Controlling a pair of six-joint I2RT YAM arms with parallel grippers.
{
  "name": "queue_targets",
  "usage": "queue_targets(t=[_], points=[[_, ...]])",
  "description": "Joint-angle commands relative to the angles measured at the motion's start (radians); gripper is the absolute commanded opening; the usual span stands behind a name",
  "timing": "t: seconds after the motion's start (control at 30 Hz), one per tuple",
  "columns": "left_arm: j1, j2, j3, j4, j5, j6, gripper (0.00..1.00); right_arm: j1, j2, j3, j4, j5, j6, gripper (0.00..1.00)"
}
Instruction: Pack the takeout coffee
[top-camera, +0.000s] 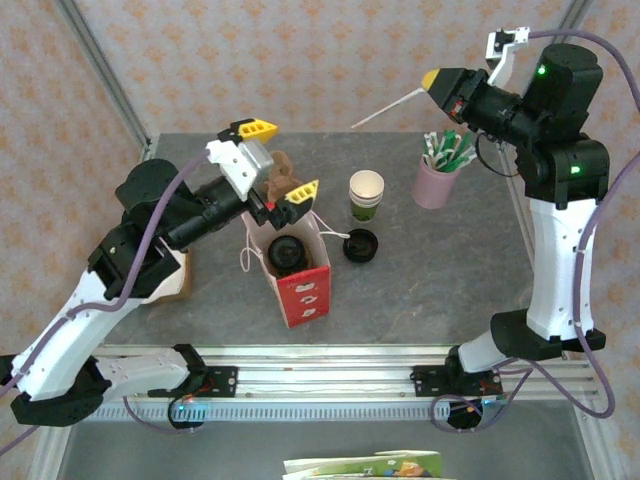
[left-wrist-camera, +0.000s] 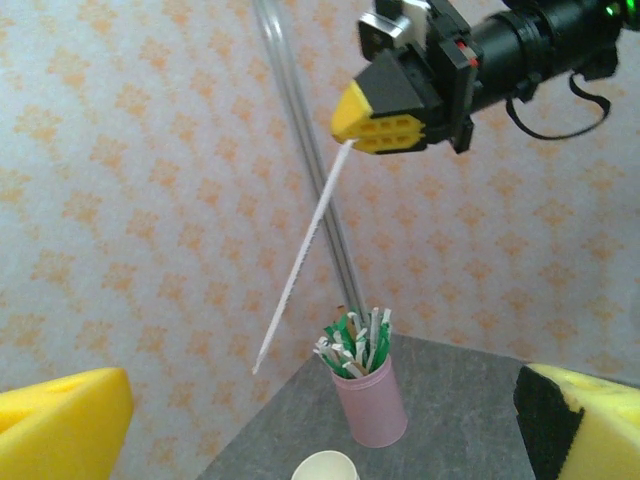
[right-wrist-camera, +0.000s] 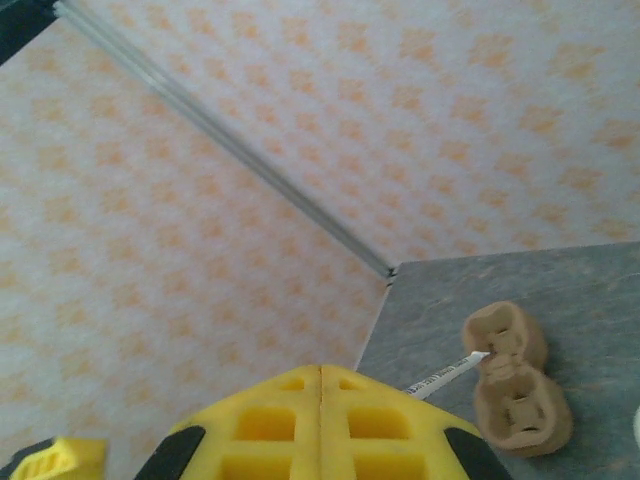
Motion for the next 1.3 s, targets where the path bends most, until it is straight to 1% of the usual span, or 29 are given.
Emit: queue_targets(t=[0.0, 0.13, 0.23, 0.37, 0.5, 0.57, 0.73, 0.9, 1.0, 1.13, 1.27], points=[[-0.010, 0.051, 0.036, -0.013, 0.076, 0.067, 0.99, 0.016, -0.016, -0.024, 0.067, -0.128, 0.030, 0.00], [-0.009, 0.124, 0.081, -0.015, 0.105, 0.028, 0.99, 0.071, -0.015, -0.054, 0.065, -0.175, -0.002, 0.00], [-0.003, 0.183, 0.132, -0.044, 0.100, -0.005, 0.99, 0.114, -0.005, -0.047, 0.014, -0.190, -0.053, 0.00], [0.025, 0.235, 0.181, -0.084, 0.149, -0.016, 0.99, 0.160, -0.003, -0.069, -0.012, -0.193, -0.087, 0.00], [0.050, 0.245, 0.189, -0.090, 0.147, -0.023, 0.99, 0.221, 0.002, -0.074, -0.023, -0.170, -0.109, 0.00], [0.055, 0.248, 0.197, -0.106, 0.140, -0.009, 0.96, 0.248, 0.004, -0.075, -0.026, -0.152, -0.116, 0.00], [0.055, 0.295, 0.274, -0.233, 0.144, 0.044, 0.86, 0.279, 0.009, -0.076, -0.030, -0.140, -0.126, 0.00], [0.055, 0.285, 0.274, -0.255, 0.144, 0.046, 0.73, 0.282, 0.009, -0.077, -0.031, -0.127, -0.132, 0.00], [0.055, 0.276, 0.258, -0.259, 0.140, 0.050, 0.69, 0.282, 0.010, -0.077, -0.028, -0.126, -0.127, 0.00], [0.057, 0.287, 0.254, -0.261, 0.127, 0.056, 0.65, 0.285, 0.013, -0.080, -0.021, -0.135, -0.123, 0.00], [0.057, 0.290, 0.236, -0.226, 0.100, 0.057, 0.62, 0.292, 0.010, -0.088, -0.024, -0.145, -0.124, 0.00]])
